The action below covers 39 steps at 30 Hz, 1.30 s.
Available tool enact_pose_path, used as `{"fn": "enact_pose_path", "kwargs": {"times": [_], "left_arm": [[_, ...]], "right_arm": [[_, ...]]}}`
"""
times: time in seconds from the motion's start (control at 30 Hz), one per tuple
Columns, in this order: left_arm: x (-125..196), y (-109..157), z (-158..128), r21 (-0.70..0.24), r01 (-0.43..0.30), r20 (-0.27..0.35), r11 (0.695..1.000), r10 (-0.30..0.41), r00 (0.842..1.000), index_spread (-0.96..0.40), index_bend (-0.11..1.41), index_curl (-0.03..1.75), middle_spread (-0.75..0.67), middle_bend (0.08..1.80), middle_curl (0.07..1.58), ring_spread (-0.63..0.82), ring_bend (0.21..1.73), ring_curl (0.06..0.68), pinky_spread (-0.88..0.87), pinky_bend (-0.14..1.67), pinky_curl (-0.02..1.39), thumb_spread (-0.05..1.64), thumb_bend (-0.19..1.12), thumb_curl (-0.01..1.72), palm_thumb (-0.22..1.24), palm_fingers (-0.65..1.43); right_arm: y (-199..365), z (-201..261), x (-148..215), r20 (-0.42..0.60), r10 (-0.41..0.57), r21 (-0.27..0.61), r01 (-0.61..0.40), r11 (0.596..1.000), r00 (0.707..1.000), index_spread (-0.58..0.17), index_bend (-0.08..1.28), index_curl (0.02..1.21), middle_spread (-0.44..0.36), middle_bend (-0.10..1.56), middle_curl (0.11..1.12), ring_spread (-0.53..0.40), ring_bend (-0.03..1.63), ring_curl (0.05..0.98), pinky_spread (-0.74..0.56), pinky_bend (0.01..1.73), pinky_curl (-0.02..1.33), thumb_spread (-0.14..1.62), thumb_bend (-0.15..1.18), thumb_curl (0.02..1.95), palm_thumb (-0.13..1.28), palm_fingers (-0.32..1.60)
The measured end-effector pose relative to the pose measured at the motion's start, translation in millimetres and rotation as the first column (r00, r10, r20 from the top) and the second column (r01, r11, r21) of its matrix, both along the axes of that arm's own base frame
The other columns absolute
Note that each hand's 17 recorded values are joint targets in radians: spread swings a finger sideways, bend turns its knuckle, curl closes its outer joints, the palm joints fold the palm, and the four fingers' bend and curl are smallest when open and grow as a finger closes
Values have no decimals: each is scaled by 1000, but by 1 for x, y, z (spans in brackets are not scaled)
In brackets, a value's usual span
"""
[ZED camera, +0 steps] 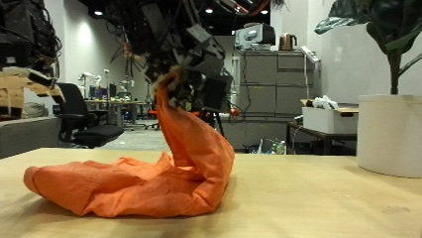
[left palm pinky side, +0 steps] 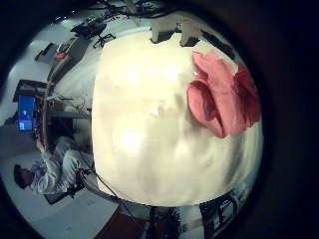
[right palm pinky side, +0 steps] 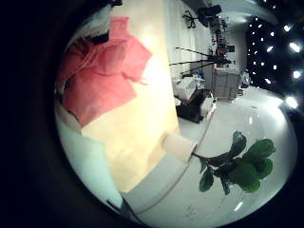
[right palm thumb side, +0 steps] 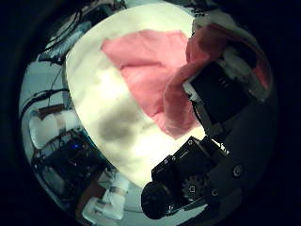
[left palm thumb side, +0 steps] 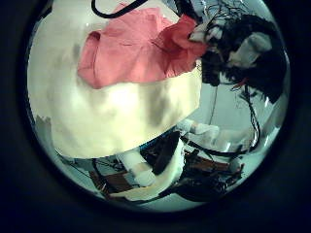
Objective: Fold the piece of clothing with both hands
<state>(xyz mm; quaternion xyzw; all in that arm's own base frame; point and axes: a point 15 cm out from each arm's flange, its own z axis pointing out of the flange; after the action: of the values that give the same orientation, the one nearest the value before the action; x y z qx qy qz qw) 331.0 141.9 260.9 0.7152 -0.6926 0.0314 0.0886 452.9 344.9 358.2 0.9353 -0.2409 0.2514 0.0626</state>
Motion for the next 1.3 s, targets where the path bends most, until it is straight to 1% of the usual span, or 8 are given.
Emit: {"fn": "enact_pose_path", "kwargs": {"times": [0.23,0.47,0.6,0.7,0.83,1.1,1.27,1.3], "left_arm": [[-10,14,3,-2,-19,14,1000,19,1000,121,148,246,325,188,275,527,399,237,509,234,326,1212,-15,226,113,-34],[-15,21,6,1,-31,22,1000,31,999,123,148,247,325,186,281,526,400,237,509,238,327,1212,-15,225,114,-34],[-16,21,5,3,-30,19,1000,30,999,124,146,245,325,186,283,526,402,237,508,243,329,1210,-16,225,112,-35],[-17,21,2,0,-32,14,999,32,999,126,144,243,319,188,285,525,410,238,508,244,328,1204,-17,227,104,-35],[-18,20,2,-1,-33,12,999,33,999,128,145,243,323,187,288,524,412,239,508,245,328,1197,-16,229,100,-36],[-21,25,0,-1,-46,8,999,46,999,129,146,243,317,187,292,523,414,237,508,247,327,1197,-14,232,106,-37],[-21,28,1,4,-49,7,999,49,999,129,146,243,317,186,293,523,415,237,508,248,327,1201,-14,231,109,-37],[-21,28,1,5,-48,8,999,48,999,129,146,243,317,186,293,523,416,237,507,248,326,1202,-15,231,109,-37]], "right_arm": [[14,23,6,42,-37,68,34,997,998,-278,973,634,-158,1102,552,-280,1114,479,-661,884,436,-135,1006,1607,783,1229],[33,6,8,28,-19,68,17,998,999,-288,959,629,-168,1098,550,-287,1115,480,-665,890,437,-131,1004,1601,761,1234],[53,0,13,42,16,111,-20,994,999,-293,957,628,-171,1091,548,-289,1114,480,-663,895,438,-129,1008,1598,753,1234],[71,-11,10,13,35,166,-36,985,999,-295,955,627,-173,1090,548,-290,1114,481,-662,896,438,-128,1012,1597,750,1233],[89,-36,7,-28,53,197,-46,979,998,-296,954,628,-174,1087,548,-290,1114,481,-665,897,437,-126,1015,1594,742,1232],[98,-69,8,-85,43,216,-24,976,995,-304,946,625,-183,1078,548,-298,1113,479,-673,896,433,-114,1022,1595,725,1220],[89,-84,14,-129,5,227,24,974,992,-318,921,620,-198,1062,545,-306,1108,478,-679,893,429,-99,1021,1597,713,1189],[88,-86,15,-136,0,231,32,972,991,-322,901,616,-207,1045,541,-313,1097,475,-681,911,434,-89,1015,1596,702,1151]]}}
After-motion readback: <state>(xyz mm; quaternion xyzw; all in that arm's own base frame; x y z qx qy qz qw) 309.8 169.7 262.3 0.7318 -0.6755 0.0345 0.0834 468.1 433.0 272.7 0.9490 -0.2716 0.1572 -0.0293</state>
